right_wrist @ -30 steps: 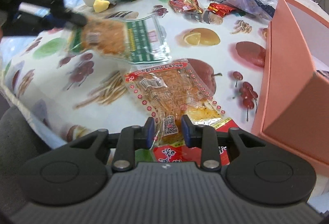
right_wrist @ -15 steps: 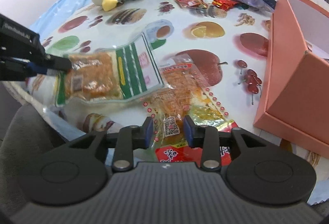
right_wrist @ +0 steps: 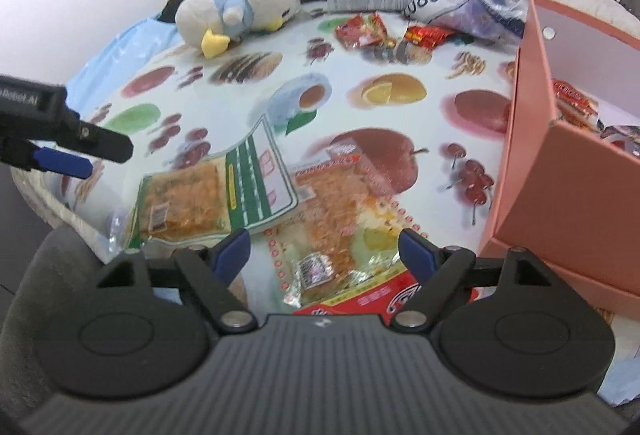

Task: Organize snacks

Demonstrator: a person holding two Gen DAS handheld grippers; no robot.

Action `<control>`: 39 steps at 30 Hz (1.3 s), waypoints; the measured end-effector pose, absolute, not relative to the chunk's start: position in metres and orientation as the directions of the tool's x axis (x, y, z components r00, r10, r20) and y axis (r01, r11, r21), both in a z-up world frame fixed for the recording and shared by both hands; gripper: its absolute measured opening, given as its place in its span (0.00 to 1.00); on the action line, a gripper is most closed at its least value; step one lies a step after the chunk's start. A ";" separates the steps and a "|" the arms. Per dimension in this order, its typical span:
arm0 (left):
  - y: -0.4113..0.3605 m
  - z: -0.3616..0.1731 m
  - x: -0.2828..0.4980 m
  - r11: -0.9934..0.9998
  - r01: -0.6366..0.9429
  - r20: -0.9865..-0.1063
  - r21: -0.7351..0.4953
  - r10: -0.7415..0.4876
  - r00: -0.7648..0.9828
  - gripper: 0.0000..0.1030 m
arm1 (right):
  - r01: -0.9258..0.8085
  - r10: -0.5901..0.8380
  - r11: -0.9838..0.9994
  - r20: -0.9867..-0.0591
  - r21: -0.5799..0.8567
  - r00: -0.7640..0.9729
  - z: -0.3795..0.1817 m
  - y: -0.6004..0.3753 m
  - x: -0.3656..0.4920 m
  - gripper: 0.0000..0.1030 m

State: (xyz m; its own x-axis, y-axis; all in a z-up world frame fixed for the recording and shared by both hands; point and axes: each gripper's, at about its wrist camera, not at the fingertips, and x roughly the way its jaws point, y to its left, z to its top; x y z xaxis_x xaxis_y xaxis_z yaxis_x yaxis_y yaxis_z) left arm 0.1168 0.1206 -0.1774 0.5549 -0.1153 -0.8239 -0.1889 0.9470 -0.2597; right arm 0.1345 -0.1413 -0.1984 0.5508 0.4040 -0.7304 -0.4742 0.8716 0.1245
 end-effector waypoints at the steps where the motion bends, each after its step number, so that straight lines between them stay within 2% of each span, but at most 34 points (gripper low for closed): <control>1: 0.117 -0.177 0.119 0.958 -0.159 -0.823 -0.239 -0.113 0.557 0.88 | -0.476 0.408 0.870 -0.727 0.126 0.553 -0.198 -0.143 0.136 0.80; 9: 0.085 -0.193 0.146 0.976 0.164 -0.856 -0.143 -0.205 0.475 0.88 | -0.515 0.418 0.849 -0.747 0.119 0.517 -0.206 -0.140 0.146 0.80; 15: 0.064 -0.209 0.151 0.900 0.436 -0.882 0.029 -0.182 0.434 0.88 | -0.588 0.418 0.806 -0.764 0.063 0.492 -0.209 -0.132 0.149 0.80; 18: 0.060 -0.220 0.152 0.865 0.496 -0.888 0.071 -0.171 0.426 0.88 | -0.599 0.423 0.798 -0.773 0.071 0.472 -0.213 -0.131 0.155 0.79; 24: 0.064 -0.242 0.159 0.869 0.492 -0.900 0.047 -0.177 0.399 0.88 | -0.613 0.407 0.788 -0.796 0.057 0.449 -0.223 -0.127 0.166 0.78; 26: 0.067 -0.244 0.159 0.885 0.465 -0.890 0.030 -0.188 0.415 0.87 | -0.613 0.406 0.787 -0.803 0.066 0.436 -0.226 -0.127 0.169 0.80; 34: 0.065 -0.239 0.149 0.918 0.396 -0.862 0.015 -0.189 0.471 0.68 | -0.619 0.403 0.784 -0.806 0.058 0.434 -0.229 -0.118 0.170 0.75; 35: 0.065 -0.238 0.148 0.925 0.379 -0.859 0.008 -0.188 0.476 0.65 | -0.619 0.402 0.783 -0.808 0.059 0.431 -0.228 -0.116 0.170 0.73; 37: 0.065 -0.237 0.145 0.936 0.352 -0.856 -0.002 -0.183 0.484 0.61 | -0.629 0.411 0.775 -0.811 0.069 0.417 -0.228 -0.115 0.171 0.60; 39: 0.066 -0.234 0.141 0.946 0.323 -0.851 -0.017 -0.183 0.491 0.55 | -0.637 0.419 0.767 -0.813 0.079 0.404 -0.225 -0.112 0.170 0.53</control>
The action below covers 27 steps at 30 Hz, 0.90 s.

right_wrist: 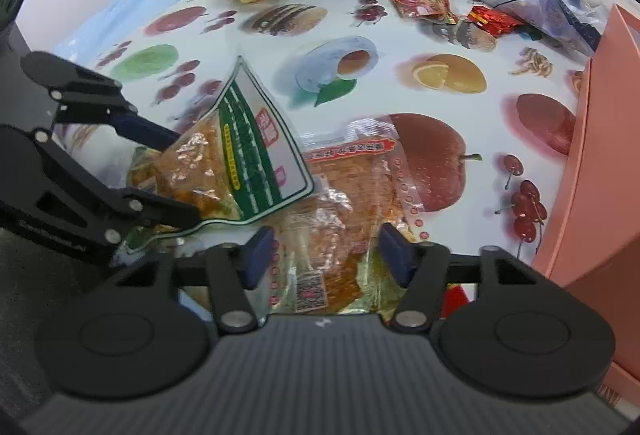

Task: Organize snacks

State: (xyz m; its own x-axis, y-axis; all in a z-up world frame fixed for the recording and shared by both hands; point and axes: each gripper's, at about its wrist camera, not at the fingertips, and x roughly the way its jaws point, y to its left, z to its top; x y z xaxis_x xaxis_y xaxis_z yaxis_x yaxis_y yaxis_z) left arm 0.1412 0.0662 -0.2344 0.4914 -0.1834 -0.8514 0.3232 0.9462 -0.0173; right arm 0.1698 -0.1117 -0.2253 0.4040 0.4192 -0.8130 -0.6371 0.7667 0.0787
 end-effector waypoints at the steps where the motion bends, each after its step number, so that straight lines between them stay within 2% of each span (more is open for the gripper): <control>1: 0.067 -0.233 0.140 0.952 0.307 -0.850 -0.025 -0.182 0.494 0.54 | -0.641 0.415 0.764 -0.815 0.071 0.404 -0.225 -0.110 0.168 0.50; 3: 0.069 -0.229 0.136 0.963 0.263 -0.842 -0.048 -0.181 0.508 0.52 | -0.646 0.420 0.759 -0.816 0.076 0.398 -0.223 -0.107 0.167 0.37; 6: 0.075 -0.223 0.129 0.982 0.143 -0.828 -0.128 -0.185 0.530 0.51 | -0.620 0.416 0.780 -0.814 0.089 0.406 -0.220 -0.108 0.168 0.27; 9: 0.075 -0.214 0.117 0.984 0.053 -0.812 -0.167 -0.168 0.559 0.51 | -0.572 0.392 0.816 -0.809 0.085 0.439 -0.214 -0.112 0.166 0.21; 15: 0.066 -0.190 0.102 0.970 -0.078 -0.789 -0.228 -0.137 0.599 0.51 | -0.508 0.363 0.858 -0.790 0.076 0.494 -0.197 -0.126 0.152 0.20; 17: 0.062 -0.181 0.099 0.970 -0.125 -0.796 -0.209 -0.094 0.598 0.51 | -0.485 0.359 0.871 -0.779 0.081 0.514 -0.188 -0.131 0.145 0.20; 27: 0.043 -0.125 0.078 0.971 -0.107 -0.742 -0.214 -0.090 0.664 0.51 | -0.373 0.348 0.920 -0.685 0.119 0.640 -0.131 -0.165 0.104 0.20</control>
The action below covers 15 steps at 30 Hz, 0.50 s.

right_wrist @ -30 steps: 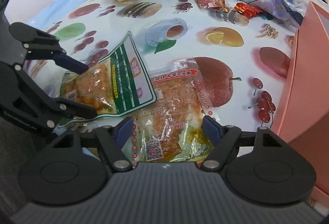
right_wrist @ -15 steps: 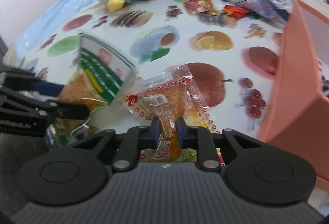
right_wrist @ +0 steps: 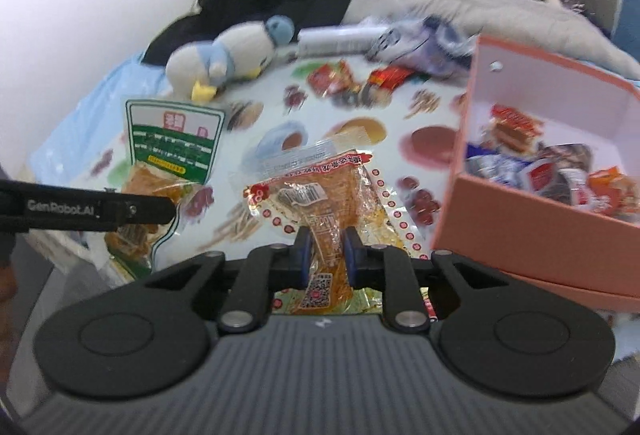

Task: Organize snacks
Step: 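Carry the orange pack with the right tool while the left tool carries the green-label pack over the box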

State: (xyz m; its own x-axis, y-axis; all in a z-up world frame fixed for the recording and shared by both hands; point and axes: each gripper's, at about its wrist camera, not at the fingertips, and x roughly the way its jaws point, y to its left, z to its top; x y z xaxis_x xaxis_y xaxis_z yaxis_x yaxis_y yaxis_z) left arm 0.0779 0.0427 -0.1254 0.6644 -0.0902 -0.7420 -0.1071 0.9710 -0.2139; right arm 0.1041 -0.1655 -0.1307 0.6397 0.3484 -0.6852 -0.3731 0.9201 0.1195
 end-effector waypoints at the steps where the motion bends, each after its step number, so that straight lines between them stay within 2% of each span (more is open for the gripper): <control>1: 0.040 -0.121 0.076 0.970 -0.102 -0.736 -0.221 -0.097 0.670 0.51 | -0.362 0.349 0.923 -0.674 0.128 0.651 -0.125 -0.170 0.100 0.20; 15: -0.027 -0.068 0.048 0.956 0.045 -0.654 -0.289 -0.231 0.720 0.51 | -0.218 0.259 0.966 -0.591 0.142 0.764 -0.076 -0.231 0.047 0.20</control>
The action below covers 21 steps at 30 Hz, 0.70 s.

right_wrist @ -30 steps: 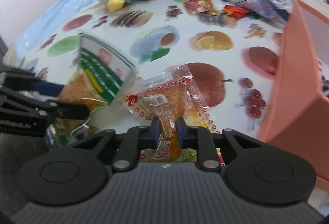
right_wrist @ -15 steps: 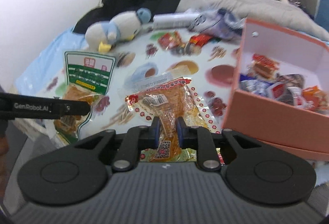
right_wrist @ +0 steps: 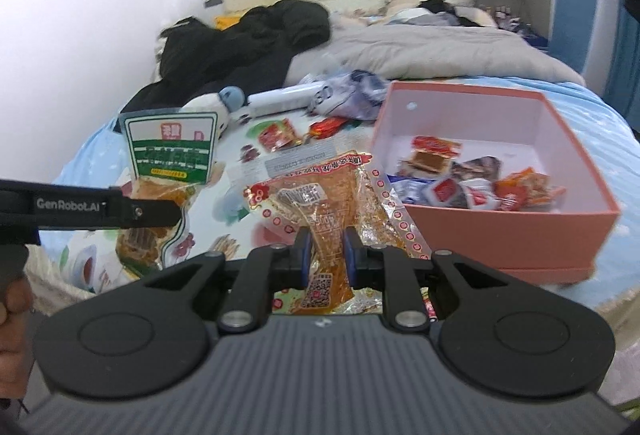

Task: Organize snacks
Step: 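Carry the orange pack with the right tool while the left tool carries the green-label pack over the box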

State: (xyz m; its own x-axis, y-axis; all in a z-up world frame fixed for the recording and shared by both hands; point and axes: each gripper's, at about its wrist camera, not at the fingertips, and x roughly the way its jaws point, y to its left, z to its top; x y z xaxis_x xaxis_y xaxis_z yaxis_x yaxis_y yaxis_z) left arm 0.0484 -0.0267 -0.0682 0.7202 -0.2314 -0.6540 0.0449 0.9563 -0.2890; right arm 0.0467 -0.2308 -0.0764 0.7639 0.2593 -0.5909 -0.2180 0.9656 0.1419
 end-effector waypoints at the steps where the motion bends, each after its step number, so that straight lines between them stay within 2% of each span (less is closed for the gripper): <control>1: -0.033 -0.066 0.047 0.955 0.057 -0.651 -0.292 -0.242 0.719 0.51 | -0.208 0.253 0.967 -0.589 0.145 0.767 -0.075 -0.236 0.042 0.20; 11: -0.081 -0.054 0.055 0.943 0.146 -0.651 -0.300 -0.314 0.691 0.51 | -0.096 0.185 0.979 -0.586 0.180 0.789 -0.071 -0.282 0.023 0.20; 21: -0.125 -0.058 0.107 0.942 0.182 -0.678 -0.281 -0.329 0.658 0.51 | -0.030 0.157 0.975 -0.591 0.219 0.791 -0.076 -0.322 0.049 0.20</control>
State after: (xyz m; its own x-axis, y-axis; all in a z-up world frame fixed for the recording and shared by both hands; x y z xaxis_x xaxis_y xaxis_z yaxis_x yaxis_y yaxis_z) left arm 0.1073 -0.1245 -0.0582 0.6576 -0.3290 -0.6777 0.1817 0.9423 -0.2812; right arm 0.0485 -0.3219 -0.0760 0.7910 0.1575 -0.5912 -0.0301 0.9752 0.2194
